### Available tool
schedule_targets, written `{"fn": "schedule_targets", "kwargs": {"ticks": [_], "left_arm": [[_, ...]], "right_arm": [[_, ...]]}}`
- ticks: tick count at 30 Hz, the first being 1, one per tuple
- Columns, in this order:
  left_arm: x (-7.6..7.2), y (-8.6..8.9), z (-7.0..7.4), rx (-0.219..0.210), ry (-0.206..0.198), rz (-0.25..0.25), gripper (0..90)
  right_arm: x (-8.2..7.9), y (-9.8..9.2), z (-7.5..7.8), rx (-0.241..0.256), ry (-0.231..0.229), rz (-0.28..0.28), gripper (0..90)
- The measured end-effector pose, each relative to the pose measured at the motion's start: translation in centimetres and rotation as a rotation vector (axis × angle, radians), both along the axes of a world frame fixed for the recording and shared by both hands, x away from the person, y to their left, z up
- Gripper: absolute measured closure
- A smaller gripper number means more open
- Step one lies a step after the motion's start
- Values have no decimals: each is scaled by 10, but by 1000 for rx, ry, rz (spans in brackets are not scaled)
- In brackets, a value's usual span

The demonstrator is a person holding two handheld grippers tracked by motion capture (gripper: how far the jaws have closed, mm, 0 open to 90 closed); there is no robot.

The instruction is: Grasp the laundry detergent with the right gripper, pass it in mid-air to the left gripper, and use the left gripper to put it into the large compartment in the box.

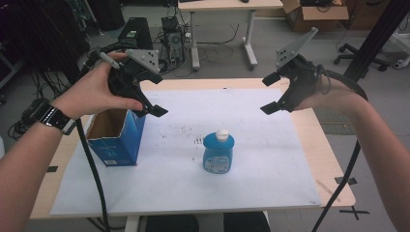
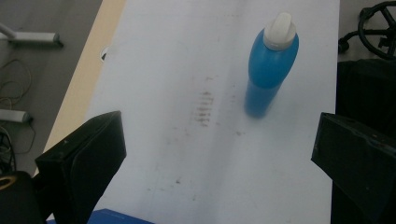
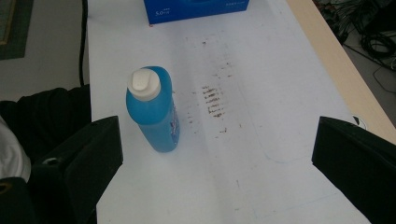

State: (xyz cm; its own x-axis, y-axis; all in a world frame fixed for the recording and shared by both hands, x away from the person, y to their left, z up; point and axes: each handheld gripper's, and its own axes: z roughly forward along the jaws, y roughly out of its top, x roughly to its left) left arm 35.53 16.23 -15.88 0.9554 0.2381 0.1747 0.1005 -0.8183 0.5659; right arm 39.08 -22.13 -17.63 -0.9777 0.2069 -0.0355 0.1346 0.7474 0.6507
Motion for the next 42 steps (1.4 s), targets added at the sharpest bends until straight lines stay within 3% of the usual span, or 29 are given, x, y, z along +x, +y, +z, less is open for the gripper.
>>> {"fn": "schedule_targets", "kwargs": {"ticks": [10,14,22,31,42], "left_arm": [[-3,1,2,8,4,1,33],[-5,2,1,2,8,4,33],[-7,0,-1,-5,7,4,33],[-9,-1,-6,-1,14,-4,33],[-11,-2,-12,6,22,-7,33]], "right_arm": [[-8,-1,6,26,-20,17,16],[-11,-5,2,70,-26,29,16],[-16,-9,-17,119,-25,40,16],[-27,-14,-46,208,-34,29,16],[-32,-11,-76,241,-25,11,11]]}}
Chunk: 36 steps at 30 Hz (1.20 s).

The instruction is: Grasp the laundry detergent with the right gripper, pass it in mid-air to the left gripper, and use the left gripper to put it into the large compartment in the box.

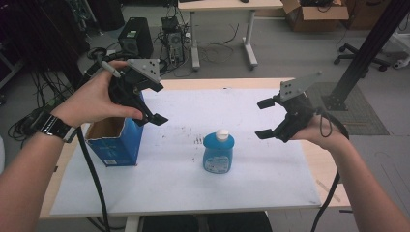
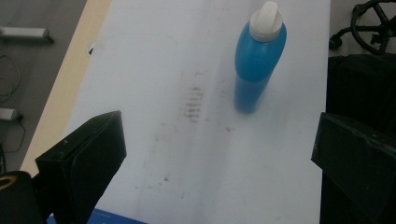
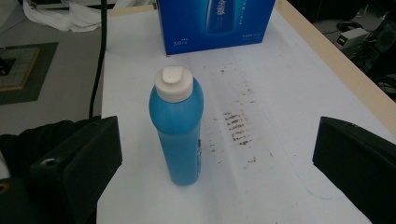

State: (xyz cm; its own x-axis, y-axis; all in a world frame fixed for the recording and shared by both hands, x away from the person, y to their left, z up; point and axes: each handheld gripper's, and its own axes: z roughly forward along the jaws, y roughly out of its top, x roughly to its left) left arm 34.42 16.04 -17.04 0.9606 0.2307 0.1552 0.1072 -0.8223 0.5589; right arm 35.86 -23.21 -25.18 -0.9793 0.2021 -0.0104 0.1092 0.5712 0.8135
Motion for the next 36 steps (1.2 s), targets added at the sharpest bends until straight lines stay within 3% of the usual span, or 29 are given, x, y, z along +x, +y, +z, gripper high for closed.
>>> {"fn": "schedule_targets", "kwargs": {"ticks": [11,26,36], "left_arm": [[-2,3,-4,-4,4,0,33],[-3,4,-3,-6,4,0,33],[-5,1,-3,-8,6,-11,34]], "right_arm": [[-6,10,-30,17,6,-13,11],[-6,35,-77,50,63,-6,15],[-4,50,-93,76,81,3,19]]}}
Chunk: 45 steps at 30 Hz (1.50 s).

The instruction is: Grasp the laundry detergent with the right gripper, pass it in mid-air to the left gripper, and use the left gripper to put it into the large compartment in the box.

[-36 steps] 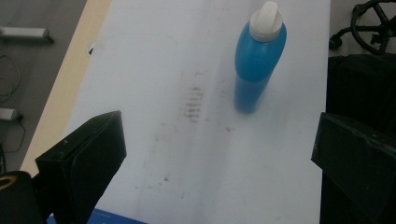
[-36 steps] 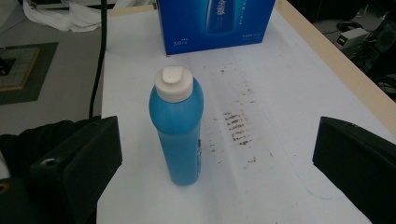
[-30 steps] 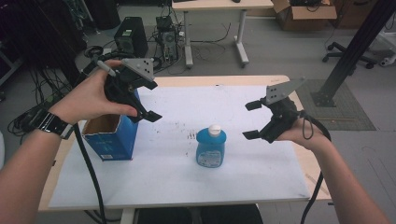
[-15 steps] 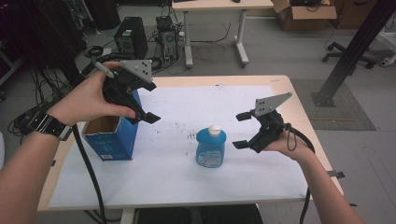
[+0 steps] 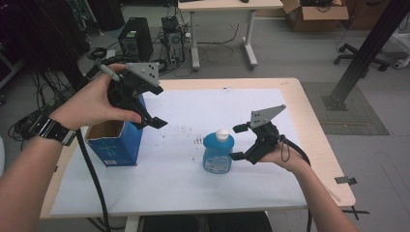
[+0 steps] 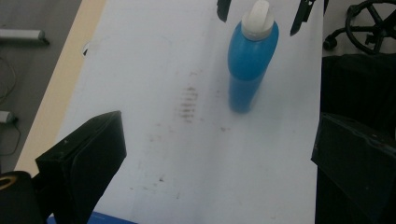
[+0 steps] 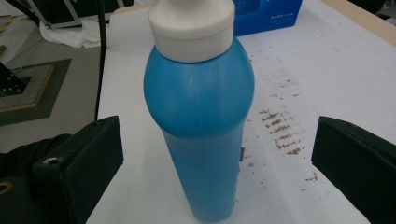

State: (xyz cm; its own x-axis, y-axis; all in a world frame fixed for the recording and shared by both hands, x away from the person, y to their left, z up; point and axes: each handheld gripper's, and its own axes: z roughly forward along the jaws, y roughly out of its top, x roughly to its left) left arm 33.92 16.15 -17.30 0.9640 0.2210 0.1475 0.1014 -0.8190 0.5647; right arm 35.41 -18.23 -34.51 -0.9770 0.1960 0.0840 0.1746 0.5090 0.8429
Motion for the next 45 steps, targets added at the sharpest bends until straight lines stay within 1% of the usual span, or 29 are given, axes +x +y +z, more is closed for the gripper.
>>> {"fn": "schedule_targets", "kwargs": {"ticks": [3,8,13,22,23,24,25,28,31,34,35,43,44,45], "left_arm": [[0,1,1,-4,-3,-1,34],[-1,2,1,-4,-2,-1,34],[-1,3,1,-8,-5,0,35],[-3,3,2,-10,-7,-1,35],[-3,3,2,-11,-6,-1,35],[-3,3,2,-10,-7,0,35],[-4,3,2,-10,-7,1,35],[-4,2,2,-10,-5,0,35],[-4,1,2,-11,-5,-3,35],[-4,1,2,-9,-4,-5,35],[-4,1,2,-9,-3,-5,35],[-4,1,2,-10,-3,-5,35],[-4,1,2,-11,-3,-6,35],[-4,1,2,-11,-3,-6,35]], "right_arm": [[0,6,-4,9,3,4,23],[1,9,-9,23,11,1,25],[0,15,-15,19,9,0,28],[0,26,-25,38,10,-4,48],[0,28,-28,46,6,-5,66],[0,28,-28,46,6,-5,66],[1,29,-30,59,10,3,101],[1,30,-32,65,7,2,109],[2,32,-35,65,14,0,123],[2,32,-38,71,11,-4,162],[2,32,-38,71,11,-4,162],[3,33,-41,81,4,8,271],[4,33,-42,88,6,17,308],[4,33,-42,89,4,18,316]]}}
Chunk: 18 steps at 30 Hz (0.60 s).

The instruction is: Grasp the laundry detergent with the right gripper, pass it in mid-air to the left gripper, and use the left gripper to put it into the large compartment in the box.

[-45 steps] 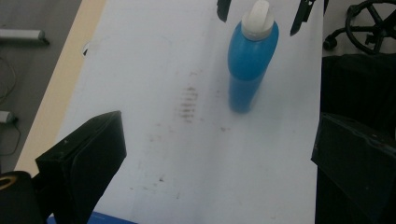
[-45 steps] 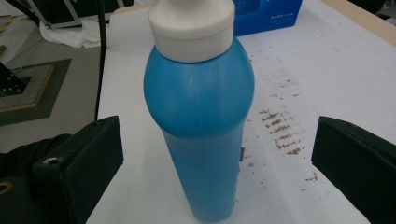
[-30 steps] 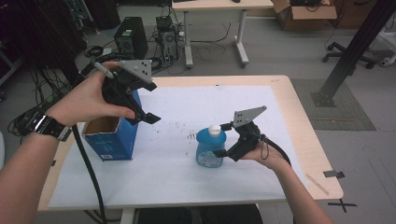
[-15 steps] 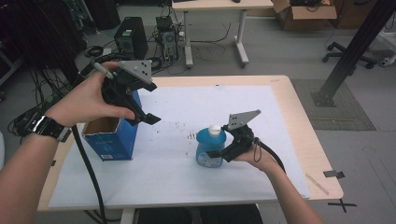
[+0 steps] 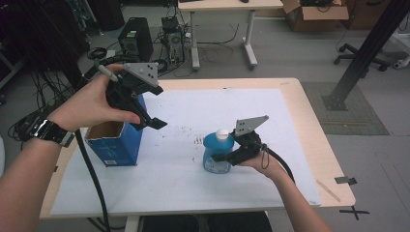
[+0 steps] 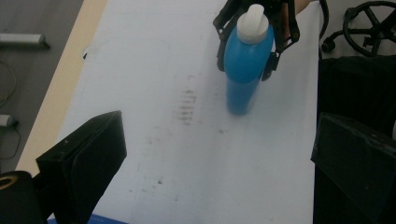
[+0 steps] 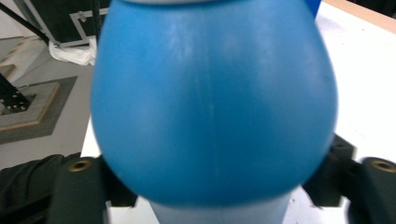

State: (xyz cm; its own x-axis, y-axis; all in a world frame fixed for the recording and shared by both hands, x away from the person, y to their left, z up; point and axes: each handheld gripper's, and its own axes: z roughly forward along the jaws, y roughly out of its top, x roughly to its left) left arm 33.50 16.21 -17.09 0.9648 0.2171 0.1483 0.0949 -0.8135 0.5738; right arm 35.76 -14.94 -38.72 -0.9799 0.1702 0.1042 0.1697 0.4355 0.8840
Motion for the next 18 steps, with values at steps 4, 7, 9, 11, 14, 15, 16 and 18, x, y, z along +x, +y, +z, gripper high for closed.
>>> {"fn": "schedule_targets", "kwargs": {"ticks": [4,7,9,11,14,15,16,18], "left_arm": [[0,0,0,3,1,1,36],[0,0,-1,3,2,1,36],[0,0,-1,3,2,1,35],[0,-1,-1,5,1,0,36],[0,-2,-1,9,2,-2,36],[0,-2,-1,11,1,-2,36],[0,-3,-1,13,1,-2,36],[0,-4,-2,17,1,-5,36]], "right_arm": [[0,0,-1,5,1,7,346],[0,-1,-1,12,-4,15,383],[-1,-1,-1,12,-10,14,388],[-2,-1,0,8,-18,9,397],[-3,0,0,5,-30,7,402],[-3,0,1,2,-34,4,408],[-4,0,1,2,-39,1,411],[-4,0,2,-2,-46,2,415]]}}
